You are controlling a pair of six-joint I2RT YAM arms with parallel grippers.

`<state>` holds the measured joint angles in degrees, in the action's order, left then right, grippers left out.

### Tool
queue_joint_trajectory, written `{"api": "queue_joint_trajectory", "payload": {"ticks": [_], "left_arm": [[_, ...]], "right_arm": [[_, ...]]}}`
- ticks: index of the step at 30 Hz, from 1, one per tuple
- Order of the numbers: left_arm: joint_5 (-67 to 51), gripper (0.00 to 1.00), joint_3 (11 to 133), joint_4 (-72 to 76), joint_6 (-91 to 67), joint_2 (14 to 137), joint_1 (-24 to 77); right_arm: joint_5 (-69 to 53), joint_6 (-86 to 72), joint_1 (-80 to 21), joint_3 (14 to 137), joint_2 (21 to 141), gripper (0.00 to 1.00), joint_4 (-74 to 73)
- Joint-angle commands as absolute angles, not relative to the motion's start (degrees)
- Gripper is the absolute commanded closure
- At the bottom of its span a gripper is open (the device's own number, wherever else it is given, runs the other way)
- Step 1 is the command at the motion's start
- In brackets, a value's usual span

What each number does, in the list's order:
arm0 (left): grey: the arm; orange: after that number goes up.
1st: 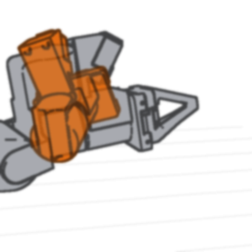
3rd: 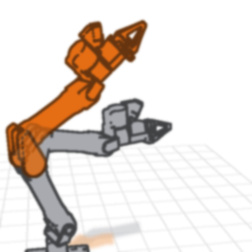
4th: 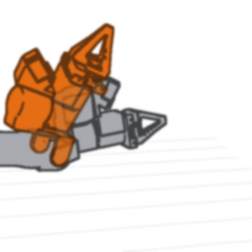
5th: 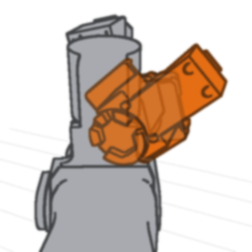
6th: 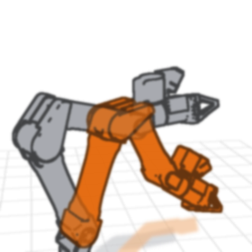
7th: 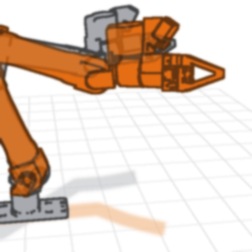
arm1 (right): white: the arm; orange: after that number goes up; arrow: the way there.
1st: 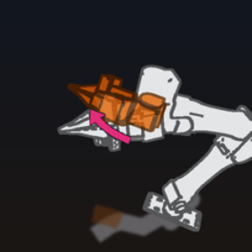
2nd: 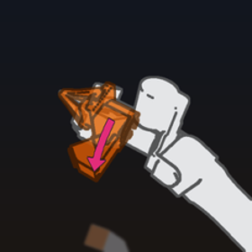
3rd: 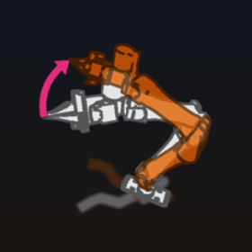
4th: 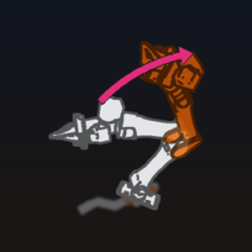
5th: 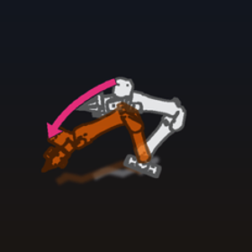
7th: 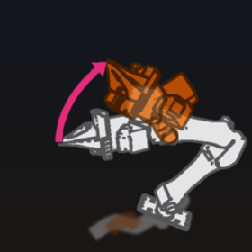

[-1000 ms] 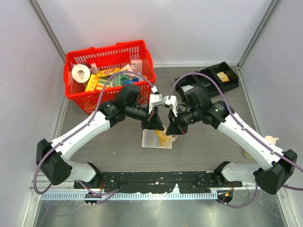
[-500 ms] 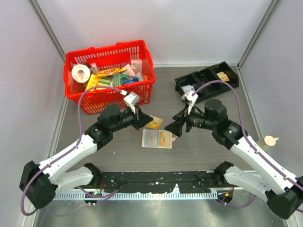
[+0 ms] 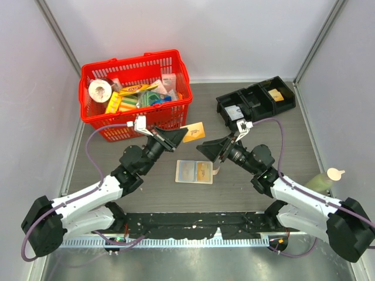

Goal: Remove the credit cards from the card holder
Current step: Place the credit card in the storage box.

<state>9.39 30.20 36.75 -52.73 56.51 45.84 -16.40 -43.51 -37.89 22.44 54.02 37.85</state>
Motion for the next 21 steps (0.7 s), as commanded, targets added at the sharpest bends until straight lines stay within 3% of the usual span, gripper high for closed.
{"api": "queue_joint_trajectory", "payload": {"ticks": [1,10,21], "left_arm": [[18.27,1.0,29.36,50.17,-61.16,58.27,48.77],[22.85,1.0,28.92,53.78,-65.12,60.64,51.77],[23.9,1.0,27.34,60.64,-69.34,63.37,53.0]], "right_arm": [[-12.48,-50.79,-38.58,22.24,56.95,0.26,62.04],[-14.24,-51.77,-38.5,25.4,61.96,0.3,67.67],[-15.12,-51.77,-38.58,27.6,64.33,0.51,68.91]]}}
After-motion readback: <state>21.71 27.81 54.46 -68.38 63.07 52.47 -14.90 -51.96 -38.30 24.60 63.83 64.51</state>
